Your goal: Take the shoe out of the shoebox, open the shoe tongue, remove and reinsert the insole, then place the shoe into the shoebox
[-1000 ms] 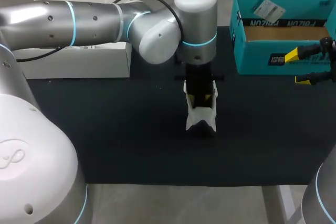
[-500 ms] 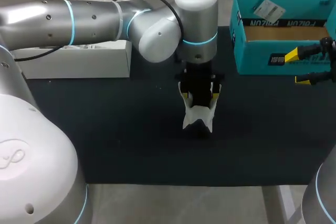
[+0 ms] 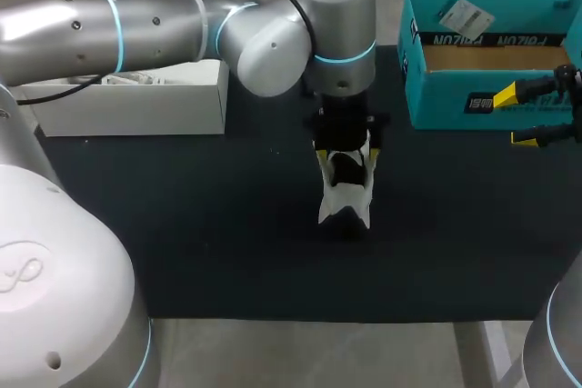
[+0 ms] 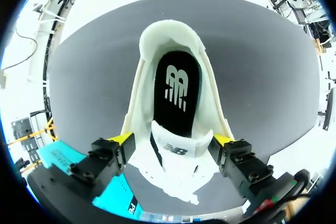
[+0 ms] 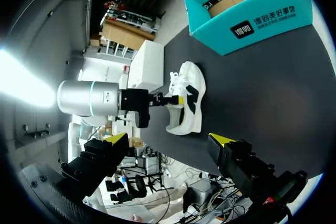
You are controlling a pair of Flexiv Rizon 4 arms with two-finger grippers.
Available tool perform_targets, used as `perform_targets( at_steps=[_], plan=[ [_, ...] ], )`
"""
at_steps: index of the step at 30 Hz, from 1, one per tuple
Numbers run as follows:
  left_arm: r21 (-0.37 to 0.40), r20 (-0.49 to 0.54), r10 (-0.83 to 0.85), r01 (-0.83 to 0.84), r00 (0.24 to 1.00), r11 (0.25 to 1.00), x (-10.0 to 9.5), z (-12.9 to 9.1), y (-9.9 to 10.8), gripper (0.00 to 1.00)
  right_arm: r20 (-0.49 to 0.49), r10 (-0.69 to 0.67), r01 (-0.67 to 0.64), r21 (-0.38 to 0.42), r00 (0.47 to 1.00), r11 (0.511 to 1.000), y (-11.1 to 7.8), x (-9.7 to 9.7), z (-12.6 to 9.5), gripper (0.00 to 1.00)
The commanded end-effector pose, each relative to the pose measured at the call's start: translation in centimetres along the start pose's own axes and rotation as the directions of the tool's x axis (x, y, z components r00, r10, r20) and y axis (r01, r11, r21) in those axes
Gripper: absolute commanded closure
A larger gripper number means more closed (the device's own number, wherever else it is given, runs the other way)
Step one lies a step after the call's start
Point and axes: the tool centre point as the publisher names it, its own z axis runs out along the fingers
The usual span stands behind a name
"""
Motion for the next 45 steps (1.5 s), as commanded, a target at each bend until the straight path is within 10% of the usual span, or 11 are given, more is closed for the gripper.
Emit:
perform_targets(
  at_steps=[1, 14, 24, 29, 34, 35, 45],
  plan=[
    [-0.008, 0.002, 0.003, -0.003, 1.0, 1.0, 0.1, -1.1, 0.2, 0.45, 0.003, 0.001, -0.001, -0.001, 1.0, 1.0, -0.1, 0.0, 0.0, 0.0],
    [-0.05, 0.007, 0.001, -0.001, 1.0, 0.999, 0.8, -4.6, 0.7, 0.49, 0.003, 0.001, -0.001, -0.001, 1.0, 1.0, -0.1, 0.0, 0.0, 0.0],
    [-0.004, -0.014, 0.036, -0.036, 0.999, 0.999, 0.6, -4.1, -0.1, 0.02, 0.003, 0.001, -0.001, -0.001, 1.0, 1.0, -0.1, 0.0, 0.0, 0.0],
    [-0.059, 0.025, -0.012, 0.013, 1.0, 0.998, 1.4, -6.4, 1.5, 0.0, 0.003, 0.001, -0.001, -0.001, 1.0, 1.0, -0.1, 0.0, 0.0, 0.0],
    [-0.132, 0.045, -0.073, 0.078, 0.996, 0.988, 2.0, -7.1, 3.5, 0.63, 0.003, 0.001, -0.001, -0.001, 1.0, 1.0, -0.1, 0.0, 0.0, 0.0],
    [-0.135, 0.06, -0.078, 0.085, 0.995, 0.987, 2.0, -7.1, 3.7, 1.0, 0.003, 0.001, -0.001, -0.001, 1.0, 1.0, -0.1, 0.0, 0.0, 0.0],
    [-0.036, 0.069, 0.034, -0.032, 0.997, 0.999, 0.6, -4.8, 2.9, 1.0, 0.003, 0.001, -0.001, -0.001, 1.0, 1.0, -0.1, 0.0, 0.0, 0.0]
  ],
)
